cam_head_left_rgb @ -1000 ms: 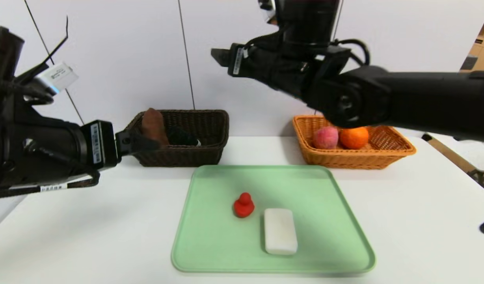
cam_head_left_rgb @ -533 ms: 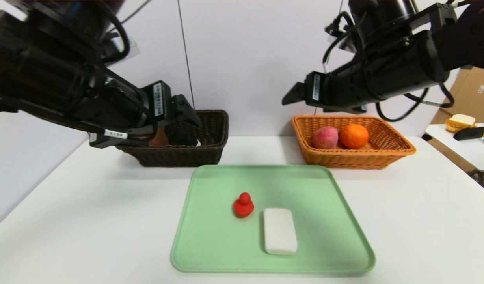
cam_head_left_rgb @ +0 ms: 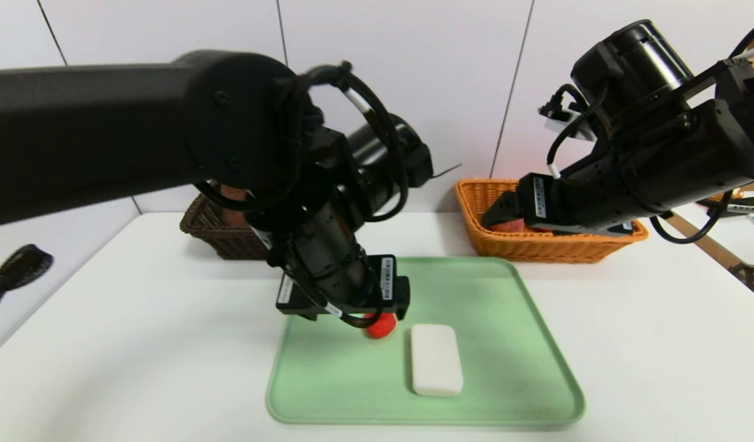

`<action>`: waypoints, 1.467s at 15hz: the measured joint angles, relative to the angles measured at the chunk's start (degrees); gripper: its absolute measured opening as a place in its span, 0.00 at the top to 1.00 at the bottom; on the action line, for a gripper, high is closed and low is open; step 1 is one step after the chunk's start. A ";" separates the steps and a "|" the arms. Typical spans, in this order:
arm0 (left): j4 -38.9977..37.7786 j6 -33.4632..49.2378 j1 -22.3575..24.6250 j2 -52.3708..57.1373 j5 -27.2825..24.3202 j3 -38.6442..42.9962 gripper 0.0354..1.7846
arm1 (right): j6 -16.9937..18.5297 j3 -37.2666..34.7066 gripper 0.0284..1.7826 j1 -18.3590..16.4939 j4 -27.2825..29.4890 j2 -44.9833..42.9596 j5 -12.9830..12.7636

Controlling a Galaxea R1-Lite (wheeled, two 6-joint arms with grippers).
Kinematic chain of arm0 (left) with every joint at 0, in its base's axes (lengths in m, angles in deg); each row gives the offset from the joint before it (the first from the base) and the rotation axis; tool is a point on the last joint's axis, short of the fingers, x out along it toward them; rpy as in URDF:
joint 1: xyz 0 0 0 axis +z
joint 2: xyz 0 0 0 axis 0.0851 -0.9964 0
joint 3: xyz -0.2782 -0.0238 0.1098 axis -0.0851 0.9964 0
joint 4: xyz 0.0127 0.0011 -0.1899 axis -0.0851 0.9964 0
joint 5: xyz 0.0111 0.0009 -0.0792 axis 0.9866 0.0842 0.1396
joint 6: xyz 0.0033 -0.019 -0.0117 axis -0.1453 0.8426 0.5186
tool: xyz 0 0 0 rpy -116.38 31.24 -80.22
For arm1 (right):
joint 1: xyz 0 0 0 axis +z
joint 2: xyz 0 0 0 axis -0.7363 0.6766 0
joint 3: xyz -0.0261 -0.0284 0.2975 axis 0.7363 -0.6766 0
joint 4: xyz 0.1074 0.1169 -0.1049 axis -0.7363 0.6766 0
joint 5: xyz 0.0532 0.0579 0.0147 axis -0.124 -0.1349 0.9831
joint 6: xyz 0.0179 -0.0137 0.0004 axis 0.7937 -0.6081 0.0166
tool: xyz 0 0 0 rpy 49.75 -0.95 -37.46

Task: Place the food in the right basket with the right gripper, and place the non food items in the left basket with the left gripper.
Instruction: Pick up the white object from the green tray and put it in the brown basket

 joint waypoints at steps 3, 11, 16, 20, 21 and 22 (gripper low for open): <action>-2.88 4.71 -4.07 -4.29 0.29 -0.13 0.06 | 0.33 -3.00 0.05 -0.35 -0.06 -0.90 -0.21; -8.69 6.52 -8.74 -9.67 8.51 -0.38 0.06 | 0.74 -7.30 0.05 -0.99 -0.06 -2.56 -0.33; -11.42 6.31 -9.79 -11.68 10.00 -0.55 0.06 | 0.69 -7.72 0.05 -1.90 -0.06 -3.08 -0.43; -11.56 7.08 -10.61 -11.82 10.00 -0.62 0.06 | 0.55 -7.72 0.05 -4.24 -1.94 -3.19 -0.62; -11.56 7.22 -10.72 -11.82 10.00 -0.63 0.06 | 0.59 -7.74 0.05 -4.62 -1.96 -3.36 -0.62; -11.56 7.33 -10.78 -11.80 10.00 -0.63 0.06 | 0.57 -7.96 0.05 -4.85 -2.04 -3.67 -0.60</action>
